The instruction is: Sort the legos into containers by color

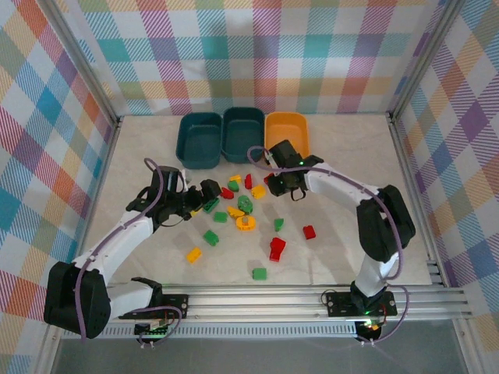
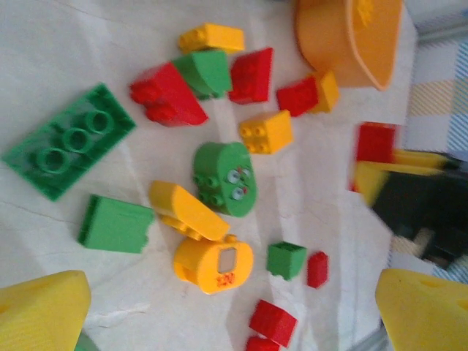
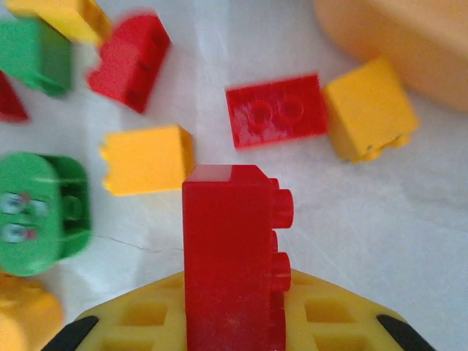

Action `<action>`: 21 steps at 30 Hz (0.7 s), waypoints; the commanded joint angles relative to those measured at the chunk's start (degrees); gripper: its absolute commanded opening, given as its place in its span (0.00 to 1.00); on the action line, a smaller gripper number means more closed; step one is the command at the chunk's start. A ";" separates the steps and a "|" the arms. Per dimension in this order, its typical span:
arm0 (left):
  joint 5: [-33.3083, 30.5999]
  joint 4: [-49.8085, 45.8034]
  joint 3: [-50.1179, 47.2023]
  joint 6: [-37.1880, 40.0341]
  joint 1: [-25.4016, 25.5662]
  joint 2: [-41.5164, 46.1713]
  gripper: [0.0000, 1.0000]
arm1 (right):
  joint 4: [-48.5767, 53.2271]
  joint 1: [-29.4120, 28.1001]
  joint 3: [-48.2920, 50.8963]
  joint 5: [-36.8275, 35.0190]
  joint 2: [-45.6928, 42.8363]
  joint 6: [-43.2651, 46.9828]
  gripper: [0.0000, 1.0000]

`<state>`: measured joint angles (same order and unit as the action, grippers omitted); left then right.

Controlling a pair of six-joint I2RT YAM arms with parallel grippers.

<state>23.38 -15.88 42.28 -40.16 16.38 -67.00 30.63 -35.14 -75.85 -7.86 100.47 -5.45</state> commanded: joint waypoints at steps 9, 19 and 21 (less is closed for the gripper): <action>-10.97 -11.27 0.72 -5.03 -0.29 -2.24 1.00 | 1.15 0.48 -38.68 -2.05 27.58 -5.06 0.18; -13.43 -15.91 4.34 4.57 -0.26 -5.86 0.96 | 15.31 1.74 -71.30 -1.73 47.18 -3.74 0.47; -15.62 -16.29 5.65 5.24 -0.13 -8.24 0.93 | 15.42 1.74 -71.30 -1.56 46.24 -3.69 0.54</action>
<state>11.88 -29.08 45.17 -38.54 16.32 -72.44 41.87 -33.74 -143.76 -9.61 148.00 -9.45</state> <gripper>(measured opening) 0.947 0.520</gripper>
